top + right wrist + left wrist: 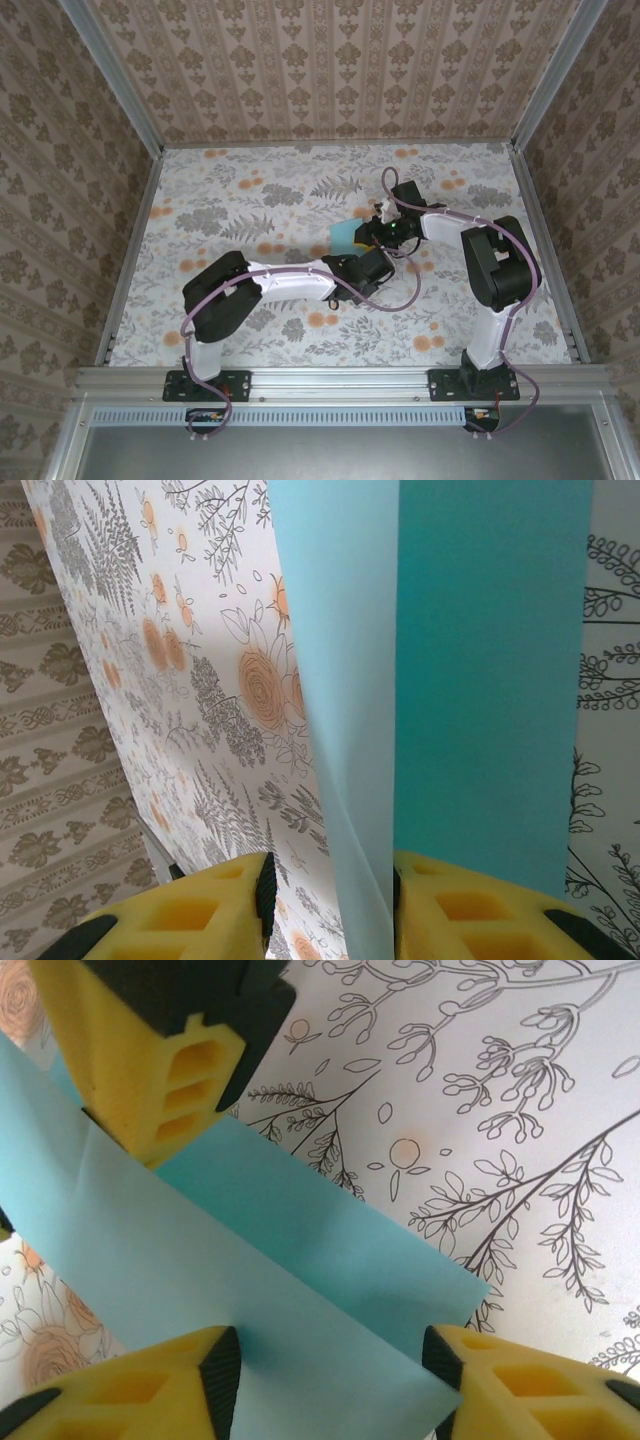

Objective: Fold a paper plane with a square sheet of paper (fold left side to right side)
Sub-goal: Fold the triangle a second time at the center of the table.

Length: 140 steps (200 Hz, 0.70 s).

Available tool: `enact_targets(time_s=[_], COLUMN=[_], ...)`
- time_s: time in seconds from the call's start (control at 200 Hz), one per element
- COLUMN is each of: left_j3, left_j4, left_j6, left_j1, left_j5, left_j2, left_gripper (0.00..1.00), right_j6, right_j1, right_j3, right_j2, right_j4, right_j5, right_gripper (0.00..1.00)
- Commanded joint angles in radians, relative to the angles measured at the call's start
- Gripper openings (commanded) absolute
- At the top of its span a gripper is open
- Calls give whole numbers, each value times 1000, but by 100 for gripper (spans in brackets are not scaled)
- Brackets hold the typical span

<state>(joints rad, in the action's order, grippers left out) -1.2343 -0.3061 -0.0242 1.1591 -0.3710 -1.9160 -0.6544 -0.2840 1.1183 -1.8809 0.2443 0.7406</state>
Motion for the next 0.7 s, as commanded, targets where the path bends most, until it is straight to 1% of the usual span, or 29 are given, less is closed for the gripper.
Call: enact_targets(time_s=[0.0, 0.16, 0.345, 0.49, 0.695], left_j3=[7, 26, 39, 48, 75], left_j4=[7, 30, 36, 41, 59], left_j6=[2, -1, -13, -25, -73], left_j1=[6, -1, -14, -31, -87], left_j5=[4, 29, 60, 112, 263], left_j2=[28, 55, 72, 89, 132], left_gripper=[44, 24, 13, 10, 8], right_j6=[16, 22, 30, 35, 25], right_j1=[2, 3, 2, 2, 10], right_j3=[29, 34, 41, 44, 43], right_j2=[-23, -28, -32, -31, 6], right_j4=[44, 52, 62, 62, 19], right_j5=[-18, -21, -27, -34, -53], right_gripper=[35, 35, 35, 36, 40])
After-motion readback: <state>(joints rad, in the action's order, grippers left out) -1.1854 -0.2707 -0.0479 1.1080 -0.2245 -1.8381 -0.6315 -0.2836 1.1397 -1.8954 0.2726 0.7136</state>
